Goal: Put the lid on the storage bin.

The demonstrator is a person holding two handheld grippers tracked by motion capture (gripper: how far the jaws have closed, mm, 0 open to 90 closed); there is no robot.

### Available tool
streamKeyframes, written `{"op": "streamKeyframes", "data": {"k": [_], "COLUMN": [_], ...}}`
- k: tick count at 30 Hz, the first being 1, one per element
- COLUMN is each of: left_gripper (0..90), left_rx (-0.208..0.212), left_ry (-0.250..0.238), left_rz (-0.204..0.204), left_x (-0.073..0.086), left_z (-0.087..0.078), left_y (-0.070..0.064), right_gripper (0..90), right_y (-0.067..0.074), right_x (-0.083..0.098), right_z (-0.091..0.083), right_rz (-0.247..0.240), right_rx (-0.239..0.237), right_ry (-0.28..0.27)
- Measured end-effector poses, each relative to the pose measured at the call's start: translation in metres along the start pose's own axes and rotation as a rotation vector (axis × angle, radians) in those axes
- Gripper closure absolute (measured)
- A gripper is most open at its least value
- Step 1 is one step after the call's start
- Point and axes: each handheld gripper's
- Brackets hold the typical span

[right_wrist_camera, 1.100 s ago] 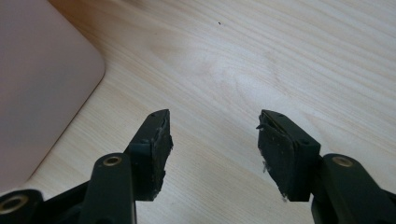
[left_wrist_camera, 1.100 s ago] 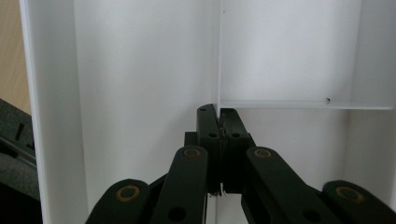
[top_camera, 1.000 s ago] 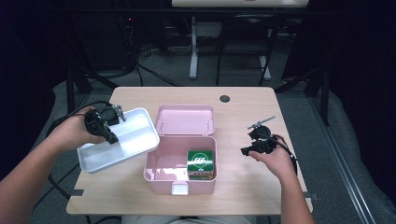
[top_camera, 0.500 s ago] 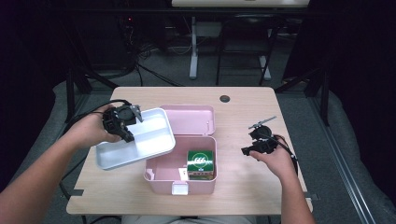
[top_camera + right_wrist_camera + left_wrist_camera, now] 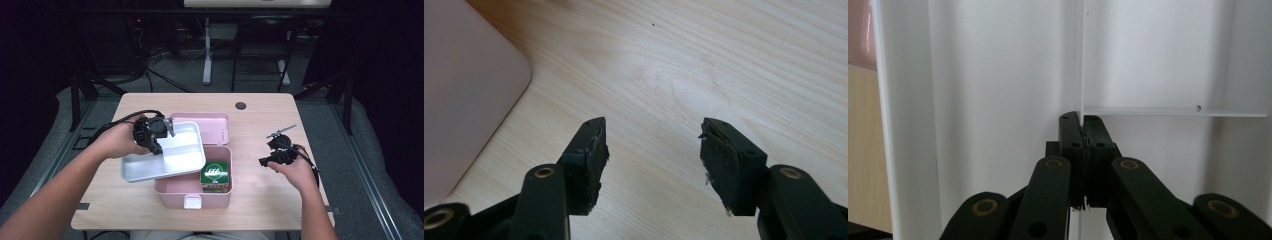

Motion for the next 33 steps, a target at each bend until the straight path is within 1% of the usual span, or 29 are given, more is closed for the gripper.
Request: {"op": "streamKeyframes", "data": {"k": [2,3,6,7,9,11,14,15,16,17,18,20,22,23,26,27,29,31,33], "left_gripper": [89.4,89.4,89.4,89.4,89.4,89.4,89.4,89.4,89.4,89.4,89.4,89.4,89.4,89.4,89.4,89.4,89.4,89.4,89.4], "left_rx": [0.004,0.013,0.002,0.012,0.015,0.018,0.028,0.032,0.036,0.032,0.041,0.037,0.038,0.042,0.061,0.061,0.059,0.060,0.065], "left_ry": [-0.003,-0.003,0.008,0.004,-0.003,-0.004,-0.023,-0.021,-0.021,-0.022,-0.025,-0.019,-0.032,-0.030,-0.042,-0.050,-0.039,-0.047,-0.041], "left_rz": [0.011,0.018,0.045,0.049,0.057,0.080,0.094,0.106,0.106,0.116,0.110,0.118,0.128,0.129,0.142,0.143,0.149,0.153,0.160], "left_x": [-0.005,-0.008,-0.016,-0.019,-0.025,-0.031,-0.038,-0.040,-0.042,-0.043,-0.044,-0.047,-0.051,-0.053,-0.058,-0.059,-0.061,-0.062,-0.064], "left_z": [0.002,0.003,0.005,0.006,0.008,0.010,0.013,0.014,0.016,0.018,0.020,0.023,0.027,0.028,0.033,0.035,0.037,0.040,0.041], "left_y": [-0.002,-0.003,-0.006,-0.007,-0.010,-0.012,-0.015,-0.015,-0.017,-0.017,-0.018,-0.019,-0.020,-0.020,-0.022,-0.023,-0.024,-0.025,-0.025], "right_gripper": [43.6,43.7,43.7,43.7,43.7,43.7,43.7,43.7,43.7,43.7,43.7,43.7,43.7,43.7,43.7,43.7,43.7,43.7,43.7], "right_y": [0.000,0.000,-0.001,-0.001,-0.001,-0.001,-0.001,-0.001,-0.001,-0.001,-0.002,-0.002,-0.002,-0.002,-0.002,-0.002,-0.002,-0.002,-0.002], "right_x": [0.000,0.000,0.000,0.000,0.000,0.000,0.001,0.001,0.001,0.001,0.001,0.001,0.001,0.001,0.001,0.001,0.001,0.001,0.001], "right_z": [0.000,0.000,0.001,0.001,0.001,0.001,0.002,0.002,0.002,0.002,0.002,0.002,0.002,0.002,0.003,0.003,0.003,0.004,0.004], "right_rz": [-0.001,0.001,0.001,0.000,0.000,0.001,-0.003,0.000,0.000,-0.002,-0.002,0.003,0.007,0.007,0.008,0.008,0.005,0.003,0.003], "right_rx": [0.002,0.003,0.003,0.003,0.002,-0.001,0.002,-0.001,0.000,0.003,0.003,0.002,-0.001,-0.001,-0.001,-0.001,-0.001,0.003,0.003], "right_ry": [0.000,0.004,0.001,0.003,0.003,0.003,0.004,0.001,0.000,0.001,0.001,0.001,0.003,0.003,0.003,0.003,0.002,0.005,0.006]}}
Point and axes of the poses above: each handheld gripper's, and its own axes: z roughly forward along the jaws, x roughly out of its underside, y roughly to its left, and after that the axes turned 3 degrees about z, right-handed
